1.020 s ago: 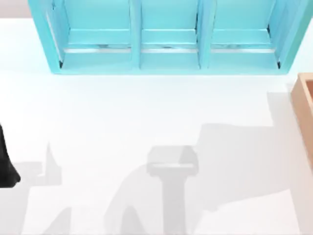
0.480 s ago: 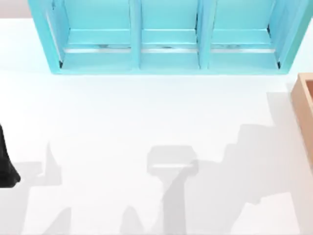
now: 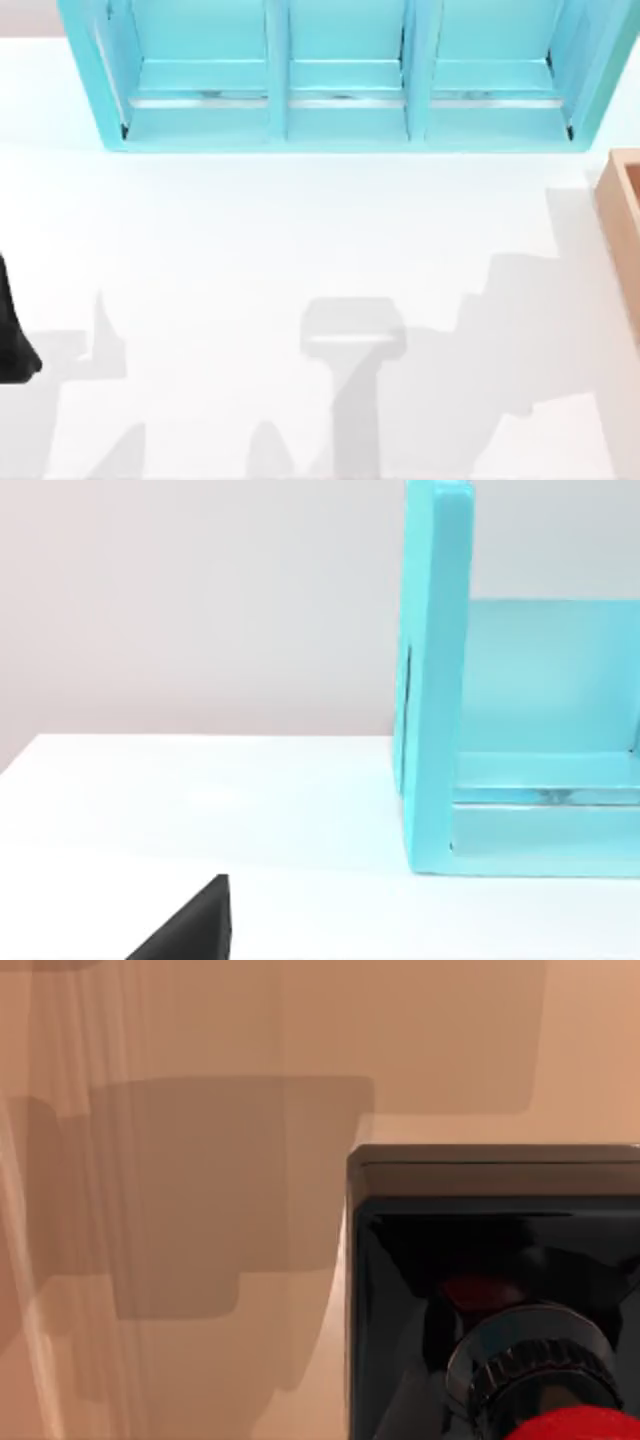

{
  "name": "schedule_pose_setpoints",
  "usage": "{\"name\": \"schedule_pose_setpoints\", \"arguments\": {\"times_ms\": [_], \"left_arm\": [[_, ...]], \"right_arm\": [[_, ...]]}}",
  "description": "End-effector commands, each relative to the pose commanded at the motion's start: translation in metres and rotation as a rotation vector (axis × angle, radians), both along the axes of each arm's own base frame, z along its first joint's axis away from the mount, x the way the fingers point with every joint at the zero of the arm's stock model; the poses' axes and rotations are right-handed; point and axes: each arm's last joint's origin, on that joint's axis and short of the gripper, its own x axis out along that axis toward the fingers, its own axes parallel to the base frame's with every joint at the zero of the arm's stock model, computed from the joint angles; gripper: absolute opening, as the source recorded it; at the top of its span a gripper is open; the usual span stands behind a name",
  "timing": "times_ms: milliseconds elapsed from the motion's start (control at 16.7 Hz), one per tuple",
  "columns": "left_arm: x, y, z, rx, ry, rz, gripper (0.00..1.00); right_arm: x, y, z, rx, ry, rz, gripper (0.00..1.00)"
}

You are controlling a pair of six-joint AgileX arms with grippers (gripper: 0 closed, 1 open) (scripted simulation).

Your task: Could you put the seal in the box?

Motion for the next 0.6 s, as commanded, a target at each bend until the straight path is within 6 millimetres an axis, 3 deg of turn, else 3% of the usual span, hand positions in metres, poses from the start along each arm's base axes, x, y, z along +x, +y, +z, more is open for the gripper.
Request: {"name": "schedule_pose_setpoints", "arguments": {"times_ms": [480,600], "left_arm": [[0.0000,0.0000,0.0000,0.000,0.000,0.000,1.00],[0.0000,0.0000,0.0000,0.000,0.000,0.000,1.00]], "right_arm": [[0.0000,0.0000,0.0000,0.000,0.000,0.000,0.98],[0.0000,0.0000,0.0000,0.000,0.000,0.000,1.00]]}}
